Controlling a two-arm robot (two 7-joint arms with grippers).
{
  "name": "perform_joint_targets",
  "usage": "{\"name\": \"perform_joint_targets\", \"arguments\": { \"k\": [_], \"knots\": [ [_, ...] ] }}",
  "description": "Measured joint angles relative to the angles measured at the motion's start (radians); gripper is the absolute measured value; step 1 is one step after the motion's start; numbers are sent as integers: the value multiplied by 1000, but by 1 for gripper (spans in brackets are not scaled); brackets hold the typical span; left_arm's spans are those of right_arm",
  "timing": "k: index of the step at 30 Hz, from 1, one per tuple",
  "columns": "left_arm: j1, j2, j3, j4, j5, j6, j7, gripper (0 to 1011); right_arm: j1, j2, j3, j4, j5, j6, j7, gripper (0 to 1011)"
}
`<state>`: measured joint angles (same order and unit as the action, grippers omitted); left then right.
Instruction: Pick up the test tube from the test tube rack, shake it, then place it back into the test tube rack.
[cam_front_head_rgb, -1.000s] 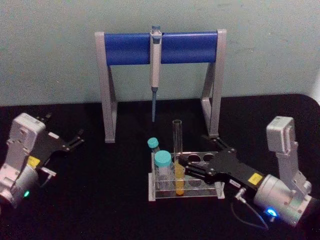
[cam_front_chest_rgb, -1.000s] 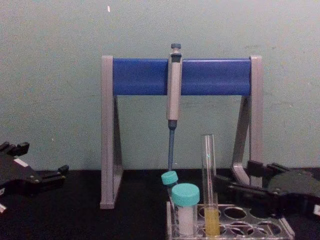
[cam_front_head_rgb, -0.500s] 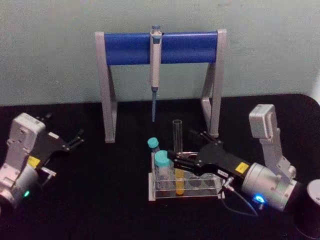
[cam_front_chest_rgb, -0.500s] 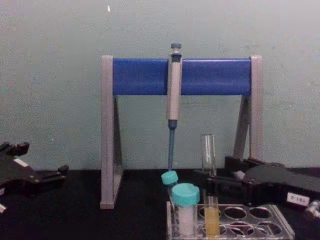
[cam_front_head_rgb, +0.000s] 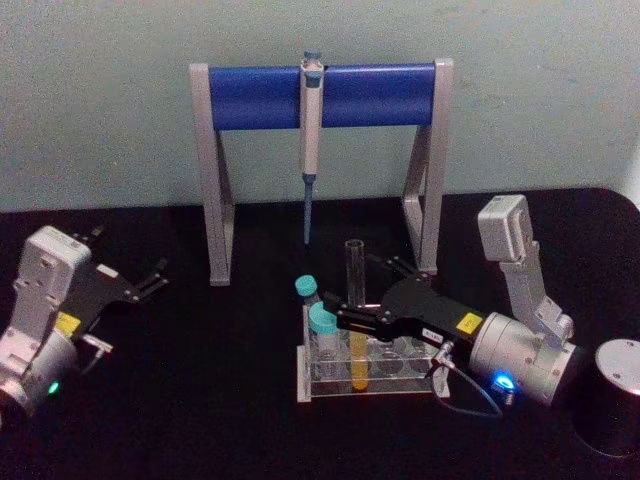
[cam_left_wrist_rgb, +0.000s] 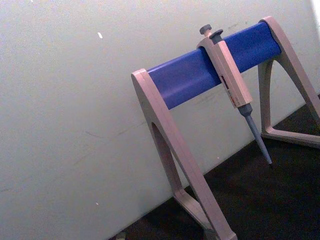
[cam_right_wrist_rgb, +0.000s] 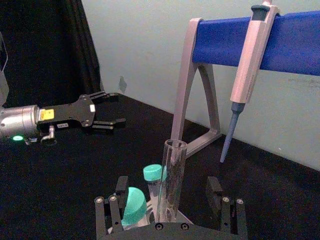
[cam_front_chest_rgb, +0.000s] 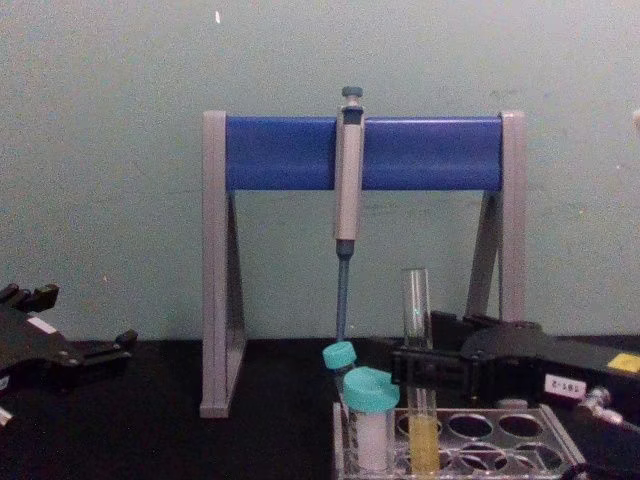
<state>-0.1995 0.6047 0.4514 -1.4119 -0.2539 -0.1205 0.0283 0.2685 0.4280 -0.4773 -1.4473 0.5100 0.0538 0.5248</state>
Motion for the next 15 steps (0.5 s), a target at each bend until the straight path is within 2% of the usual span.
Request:
{"name": "perform_joint_targets", "arguments": {
  "k": [15],
  "knots": [
    [0,0,0,0,0,0,0,1001,9,-2,-10,15,-7,3,-3,1000]
  ]
}}
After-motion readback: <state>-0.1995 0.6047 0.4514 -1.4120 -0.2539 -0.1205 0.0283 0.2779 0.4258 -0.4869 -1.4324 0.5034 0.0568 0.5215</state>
